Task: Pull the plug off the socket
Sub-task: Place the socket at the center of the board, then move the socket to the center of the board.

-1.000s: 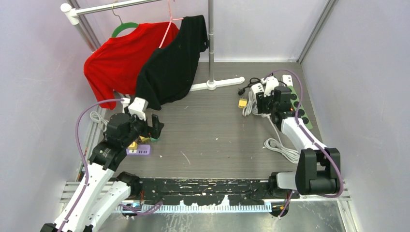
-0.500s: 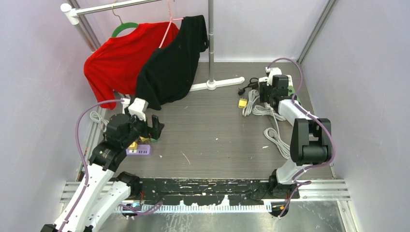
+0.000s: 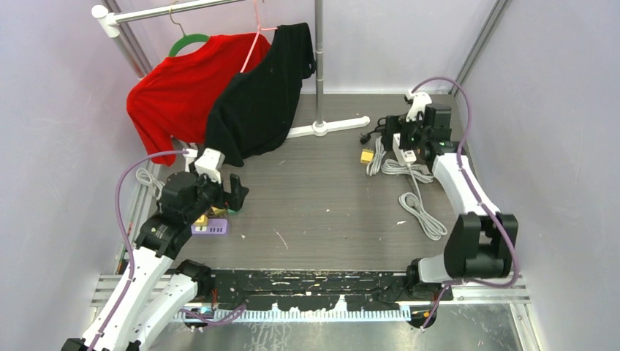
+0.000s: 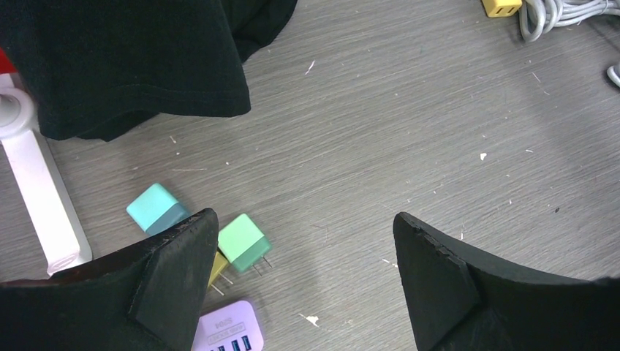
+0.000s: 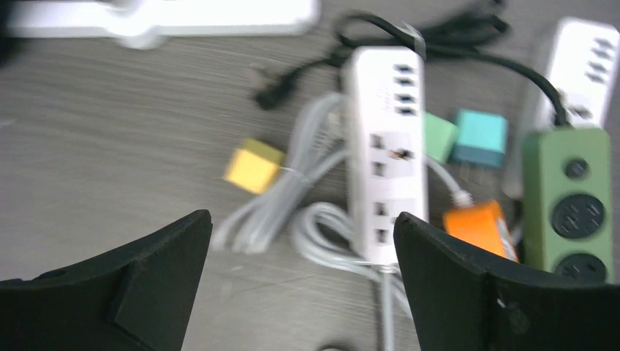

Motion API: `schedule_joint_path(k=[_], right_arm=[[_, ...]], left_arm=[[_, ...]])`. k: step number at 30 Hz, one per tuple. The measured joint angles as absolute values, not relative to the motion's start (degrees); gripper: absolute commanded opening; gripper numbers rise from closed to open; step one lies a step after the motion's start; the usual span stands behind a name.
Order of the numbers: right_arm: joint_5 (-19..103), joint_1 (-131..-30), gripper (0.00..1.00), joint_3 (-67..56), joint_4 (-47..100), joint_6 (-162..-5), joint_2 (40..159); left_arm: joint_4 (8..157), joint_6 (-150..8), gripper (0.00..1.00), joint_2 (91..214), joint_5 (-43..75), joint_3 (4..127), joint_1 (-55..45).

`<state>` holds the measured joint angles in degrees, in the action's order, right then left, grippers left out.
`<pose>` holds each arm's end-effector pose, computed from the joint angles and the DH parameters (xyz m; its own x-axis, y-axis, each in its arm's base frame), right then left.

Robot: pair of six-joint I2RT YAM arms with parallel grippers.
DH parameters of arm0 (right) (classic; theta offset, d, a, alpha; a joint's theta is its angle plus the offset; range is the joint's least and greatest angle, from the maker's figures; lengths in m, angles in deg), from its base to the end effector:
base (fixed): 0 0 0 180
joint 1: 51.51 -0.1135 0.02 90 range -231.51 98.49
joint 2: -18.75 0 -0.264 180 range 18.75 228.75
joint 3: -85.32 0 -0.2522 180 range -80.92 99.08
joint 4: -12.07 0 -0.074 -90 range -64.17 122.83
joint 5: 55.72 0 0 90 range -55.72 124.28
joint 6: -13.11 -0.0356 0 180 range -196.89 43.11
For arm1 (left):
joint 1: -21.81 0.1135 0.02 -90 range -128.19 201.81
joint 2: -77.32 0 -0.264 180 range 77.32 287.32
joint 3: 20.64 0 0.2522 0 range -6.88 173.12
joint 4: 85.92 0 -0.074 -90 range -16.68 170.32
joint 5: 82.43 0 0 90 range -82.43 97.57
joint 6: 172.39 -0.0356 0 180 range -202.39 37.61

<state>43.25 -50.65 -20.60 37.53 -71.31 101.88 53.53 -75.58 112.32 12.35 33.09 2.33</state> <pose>0.3275 0.0006 0.2741 -0.5528 -0.0878 -0.8287 -0.1682 0.9857 0.0078 0.1350 -0.0509 0.3052 -0.3960 0.0147 -0.9181 0.3608 0.9219 -0.1408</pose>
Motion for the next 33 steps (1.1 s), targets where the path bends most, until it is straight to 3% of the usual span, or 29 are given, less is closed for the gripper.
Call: schedule_joint_path(k=[5, 10, 15, 18, 22, 25, 31, 33], right_arm=[[66.4, -50.6, 1.0, -19.1, 41.7, -72.3, 91.4], [85.5, -51.0, 1.0, -31.5, 31.0, -79.4, 81.1], [91.4, -50.9, 1.0, -35.9, 30.6, -82.1, 85.0], [92.7, -50.9, 1.0, -35.9, 30.6, -82.9, 86.8], [93.2, -50.9, 1.0, -35.9, 30.6, -82.8, 86.9], [93.2, -50.9, 1.0, -35.9, 31.0, -82.7, 86.9], [93.1, -50.9, 1.0, -35.9, 31.4, -82.4, 86.9], [93.1, -50.9, 1.0, -35.9, 31.5, -82.2, 86.9]], left_arm=[[53.5, -75.3, 0.88, 113.1, 12.8, 33.1, 2.3], [53.5, -69.6, 0.88, 114.0, 14.8, 33.1, 2.3], [54.1, -56.7, 0.88, 114.2, 16.6, 31.3, 2.3], [53.3, -46.9, 0.71, 113.9, 15.1, 28.4, 2.3], [48.8, -35.4, 0.7, 113.2, 11.9, 26.3, 1.9], [44.7, -28.3, 0.72, 112.9, 6.2, 26.8, -1.4], [25.9, -12.7, 0.86, 122.3, -15.2, 36.9, -19.2], [19.8, -7.1, 1.0, 130.3, -20.7, 42.0, -21.7]])
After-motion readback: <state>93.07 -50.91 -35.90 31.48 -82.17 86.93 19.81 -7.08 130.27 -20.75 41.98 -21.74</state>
